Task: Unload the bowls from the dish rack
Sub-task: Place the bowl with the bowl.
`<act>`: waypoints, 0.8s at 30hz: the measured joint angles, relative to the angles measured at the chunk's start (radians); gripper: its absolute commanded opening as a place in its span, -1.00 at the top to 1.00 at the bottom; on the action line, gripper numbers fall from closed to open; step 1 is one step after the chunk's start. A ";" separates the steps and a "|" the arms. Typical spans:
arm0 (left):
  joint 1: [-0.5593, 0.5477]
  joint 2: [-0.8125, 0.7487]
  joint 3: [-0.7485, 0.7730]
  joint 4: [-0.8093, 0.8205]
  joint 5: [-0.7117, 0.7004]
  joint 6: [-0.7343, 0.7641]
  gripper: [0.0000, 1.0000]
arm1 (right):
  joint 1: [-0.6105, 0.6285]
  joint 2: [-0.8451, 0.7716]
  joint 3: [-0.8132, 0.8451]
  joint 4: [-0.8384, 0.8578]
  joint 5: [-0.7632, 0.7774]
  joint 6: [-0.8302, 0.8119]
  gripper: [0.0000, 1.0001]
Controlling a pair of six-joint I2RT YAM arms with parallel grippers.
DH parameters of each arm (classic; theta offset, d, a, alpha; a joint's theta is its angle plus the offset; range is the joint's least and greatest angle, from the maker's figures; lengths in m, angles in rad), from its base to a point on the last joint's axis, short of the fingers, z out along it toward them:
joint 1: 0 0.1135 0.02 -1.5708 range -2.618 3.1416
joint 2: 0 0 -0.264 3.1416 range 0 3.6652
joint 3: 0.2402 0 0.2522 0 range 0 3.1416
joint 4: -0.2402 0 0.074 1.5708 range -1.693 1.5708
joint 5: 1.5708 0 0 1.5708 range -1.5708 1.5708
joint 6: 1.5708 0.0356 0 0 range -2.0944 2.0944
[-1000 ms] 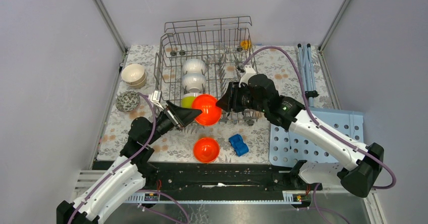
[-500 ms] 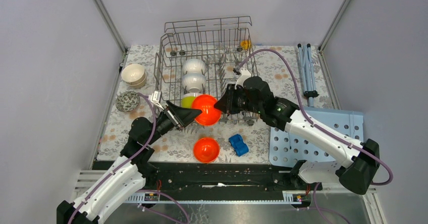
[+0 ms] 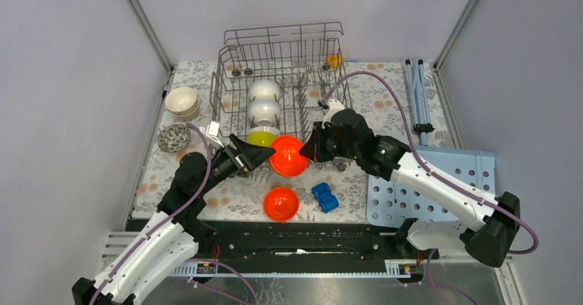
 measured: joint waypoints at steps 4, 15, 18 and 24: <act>0.000 0.019 0.120 -0.175 -0.054 0.100 -0.97 | 0.000 -0.035 0.003 -0.061 0.011 -0.020 1.00; -0.030 0.164 0.531 -0.651 -0.262 0.370 -0.70 | 0.000 -0.061 0.079 -0.233 0.143 -0.097 1.00; -0.087 0.216 0.575 -0.745 -0.316 0.401 -0.58 | 0.000 -0.050 0.093 -0.251 0.168 -0.114 1.00; -0.346 0.332 0.637 -0.856 -0.481 0.403 -0.54 | 0.005 -0.002 0.118 -0.266 0.195 -0.130 1.00</act>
